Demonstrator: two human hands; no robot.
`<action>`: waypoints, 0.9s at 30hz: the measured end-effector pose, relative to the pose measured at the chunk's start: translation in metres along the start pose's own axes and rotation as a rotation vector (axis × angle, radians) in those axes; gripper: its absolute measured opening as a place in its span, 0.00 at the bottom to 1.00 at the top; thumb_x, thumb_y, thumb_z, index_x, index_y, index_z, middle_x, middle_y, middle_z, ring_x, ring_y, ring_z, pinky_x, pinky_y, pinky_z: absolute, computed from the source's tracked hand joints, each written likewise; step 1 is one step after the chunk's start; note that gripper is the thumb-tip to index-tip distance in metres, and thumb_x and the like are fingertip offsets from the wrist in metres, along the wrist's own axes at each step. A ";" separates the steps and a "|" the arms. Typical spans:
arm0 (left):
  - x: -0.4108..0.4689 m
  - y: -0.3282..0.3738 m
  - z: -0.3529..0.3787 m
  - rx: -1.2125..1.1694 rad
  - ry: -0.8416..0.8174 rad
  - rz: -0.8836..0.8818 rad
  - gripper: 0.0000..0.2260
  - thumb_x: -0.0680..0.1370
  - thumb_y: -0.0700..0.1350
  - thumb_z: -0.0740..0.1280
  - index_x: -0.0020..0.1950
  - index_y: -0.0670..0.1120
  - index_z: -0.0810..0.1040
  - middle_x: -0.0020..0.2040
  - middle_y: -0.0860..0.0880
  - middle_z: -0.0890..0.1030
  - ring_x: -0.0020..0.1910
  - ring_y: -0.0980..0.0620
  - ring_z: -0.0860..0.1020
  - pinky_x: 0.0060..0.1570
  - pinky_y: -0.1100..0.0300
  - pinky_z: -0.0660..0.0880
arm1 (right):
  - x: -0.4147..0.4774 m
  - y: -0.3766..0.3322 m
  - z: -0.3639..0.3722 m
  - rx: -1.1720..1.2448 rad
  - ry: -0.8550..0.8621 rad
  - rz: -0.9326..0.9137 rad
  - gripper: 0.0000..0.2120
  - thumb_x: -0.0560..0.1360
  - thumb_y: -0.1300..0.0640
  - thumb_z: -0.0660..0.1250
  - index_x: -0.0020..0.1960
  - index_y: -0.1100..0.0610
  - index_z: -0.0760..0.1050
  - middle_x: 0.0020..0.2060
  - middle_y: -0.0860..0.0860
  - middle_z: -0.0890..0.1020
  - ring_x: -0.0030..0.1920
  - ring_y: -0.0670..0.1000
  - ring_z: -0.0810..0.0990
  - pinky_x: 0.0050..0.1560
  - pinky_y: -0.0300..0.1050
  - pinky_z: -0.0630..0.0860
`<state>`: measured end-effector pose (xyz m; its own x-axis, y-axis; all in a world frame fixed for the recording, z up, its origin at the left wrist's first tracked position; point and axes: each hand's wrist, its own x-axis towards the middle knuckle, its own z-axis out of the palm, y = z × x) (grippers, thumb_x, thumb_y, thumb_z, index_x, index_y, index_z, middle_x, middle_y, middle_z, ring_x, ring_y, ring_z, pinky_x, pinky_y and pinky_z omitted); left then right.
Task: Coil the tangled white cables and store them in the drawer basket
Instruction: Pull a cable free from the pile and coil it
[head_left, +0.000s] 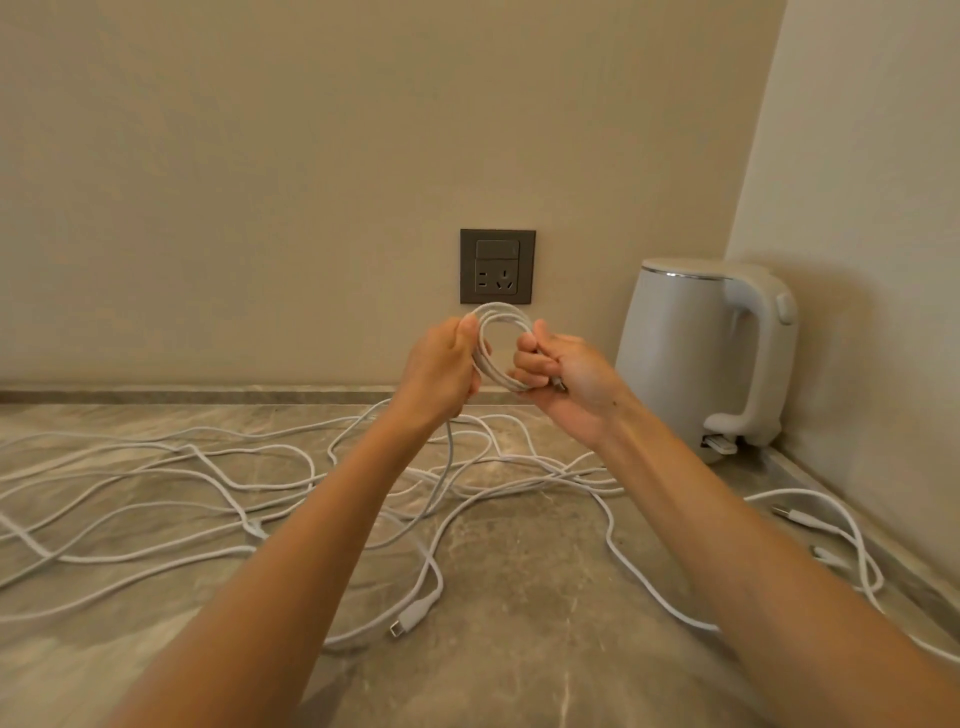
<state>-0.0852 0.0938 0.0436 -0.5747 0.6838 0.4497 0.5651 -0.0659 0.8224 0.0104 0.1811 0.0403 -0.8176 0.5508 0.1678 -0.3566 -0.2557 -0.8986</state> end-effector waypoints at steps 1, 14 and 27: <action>0.002 -0.002 -0.003 0.040 0.022 0.011 0.15 0.83 0.46 0.51 0.44 0.42 0.73 0.28 0.48 0.70 0.22 0.55 0.67 0.24 0.61 0.63 | 0.001 0.000 -0.003 -0.146 0.013 -0.028 0.19 0.84 0.55 0.48 0.36 0.57 0.65 0.18 0.44 0.62 0.22 0.43 0.61 0.31 0.34 0.64; -0.015 0.017 0.013 -0.182 -0.427 0.005 0.15 0.82 0.39 0.54 0.34 0.44 0.65 0.18 0.56 0.62 0.16 0.61 0.57 0.18 0.70 0.54 | 0.007 -0.006 -0.012 -0.149 0.398 -0.272 0.18 0.83 0.58 0.51 0.35 0.56 0.65 0.24 0.47 0.63 0.23 0.42 0.60 0.29 0.35 0.57; -0.012 -0.005 0.000 0.531 -0.513 0.198 0.12 0.81 0.43 0.56 0.43 0.43 0.75 0.29 0.57 0.67 0.26 0.61 0.65 0.26 0.74 0.63 | -0.005 -0.028 -0.019 0.140 -0.079 0.080 0.23 0.80 0.59 0.53 0.26 0.59 0.69 0.16 0.45 0.60 0.20 0.42 0.52 0.24 0.30 0.61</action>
<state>-0.0813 0.0856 0.0344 -0.1595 0.9560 0.2463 0.9121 0.0473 0.4073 0.0333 0.2007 0.0570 -0.8771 0.4611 0.1340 -0.3435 -0.4073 -0.8462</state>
